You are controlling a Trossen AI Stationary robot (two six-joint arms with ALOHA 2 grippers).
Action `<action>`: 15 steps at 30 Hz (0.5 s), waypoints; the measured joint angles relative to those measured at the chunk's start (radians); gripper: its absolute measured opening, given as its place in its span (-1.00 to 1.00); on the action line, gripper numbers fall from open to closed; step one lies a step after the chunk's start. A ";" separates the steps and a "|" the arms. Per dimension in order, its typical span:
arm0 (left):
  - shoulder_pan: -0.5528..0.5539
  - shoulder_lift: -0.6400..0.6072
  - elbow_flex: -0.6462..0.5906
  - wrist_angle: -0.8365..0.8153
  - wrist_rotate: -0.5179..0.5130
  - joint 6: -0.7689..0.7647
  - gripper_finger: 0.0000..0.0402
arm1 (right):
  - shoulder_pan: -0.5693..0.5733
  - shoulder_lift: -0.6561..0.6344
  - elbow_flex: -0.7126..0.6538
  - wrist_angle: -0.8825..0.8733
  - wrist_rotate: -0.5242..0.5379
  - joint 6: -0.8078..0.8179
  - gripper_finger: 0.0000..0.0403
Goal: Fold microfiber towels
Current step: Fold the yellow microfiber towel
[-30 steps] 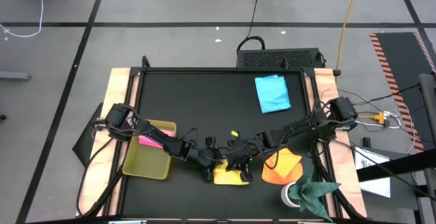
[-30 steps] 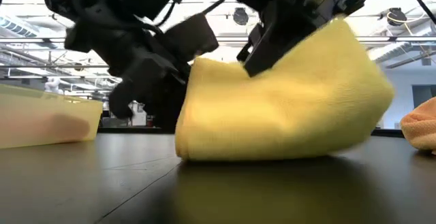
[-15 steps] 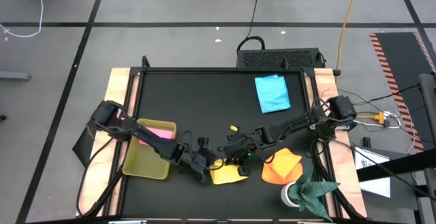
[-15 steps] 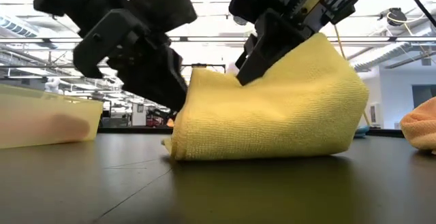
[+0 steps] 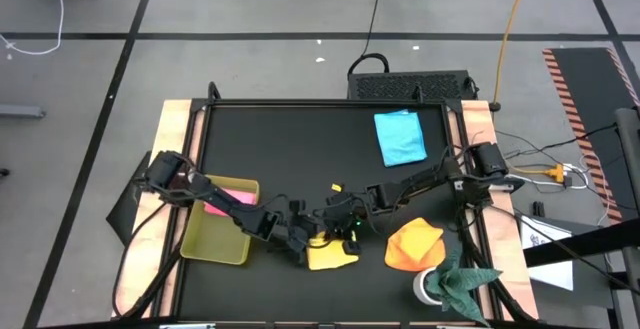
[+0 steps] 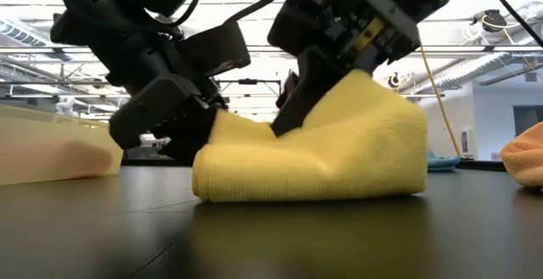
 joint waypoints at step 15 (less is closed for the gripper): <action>-0.031 -0.113 -0.002 -0.157 -0.003 0.004 -0.46 | -0.022 0.033 -0.001 -0.002 0.003 -0.039 -0.91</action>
